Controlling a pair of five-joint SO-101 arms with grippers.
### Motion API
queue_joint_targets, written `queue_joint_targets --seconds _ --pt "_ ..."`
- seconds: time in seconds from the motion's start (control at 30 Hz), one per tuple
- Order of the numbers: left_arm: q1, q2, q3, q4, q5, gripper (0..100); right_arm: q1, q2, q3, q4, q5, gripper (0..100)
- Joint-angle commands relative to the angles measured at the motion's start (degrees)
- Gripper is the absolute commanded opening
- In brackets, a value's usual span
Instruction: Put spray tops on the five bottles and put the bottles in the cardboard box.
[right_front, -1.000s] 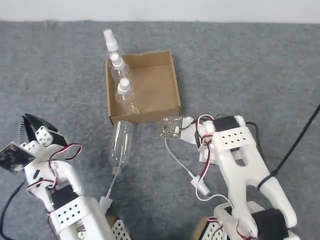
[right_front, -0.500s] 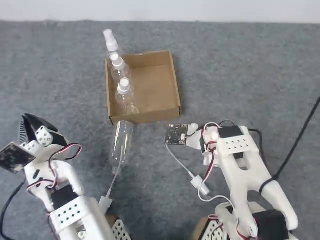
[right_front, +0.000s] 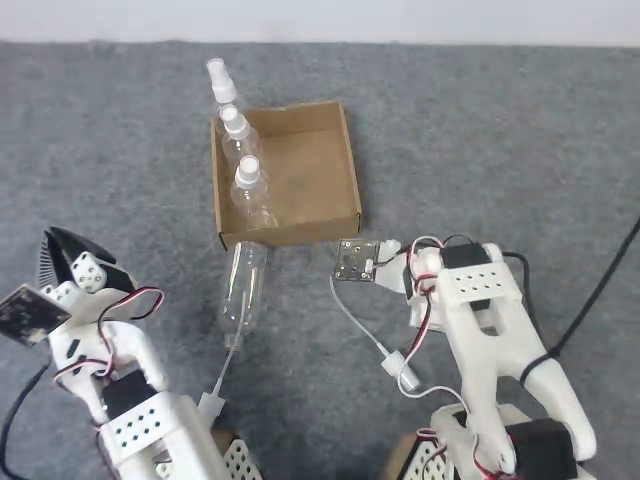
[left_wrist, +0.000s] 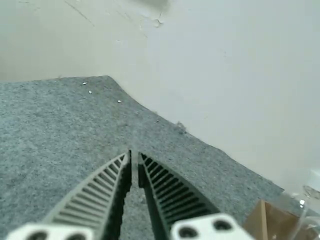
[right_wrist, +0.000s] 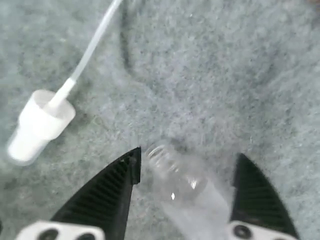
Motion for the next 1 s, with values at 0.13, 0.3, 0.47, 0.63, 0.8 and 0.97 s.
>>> queue_joint_targets --seconds 0.13,0.3,0.47,0.63,0.8,0.97 --pt "0.3 -0.7 -0.7 0.1 -0.4 1 0.8 -2.3 -8.1 10.3 3.6 34.4" --pt "0.3 -0.7 -0.7 0.2 -0.4 1 4.3 -2.2 -8.0 10.7 6.9 34.4" --pt "0.3 -0.7 -0.7 0.1 -0.4 1 8.0 -2.2 -6.0 9.3 10.4 34.4" --pt "0.3 -0.7 -0.7 0.2 -0.4 1 8.5 -2.2 -1.0 2.6 10.5 34.4" --pt "0.3 -0.7 -0.7 0.2 -0.4 1 10.2 -1.9 0.2 0.2 10.5 34.4" --pt "0.3 -0.7 -0.7 0.2 -0.4 1 11.2 4.0 1.0 -3.6 11.3 34.4"
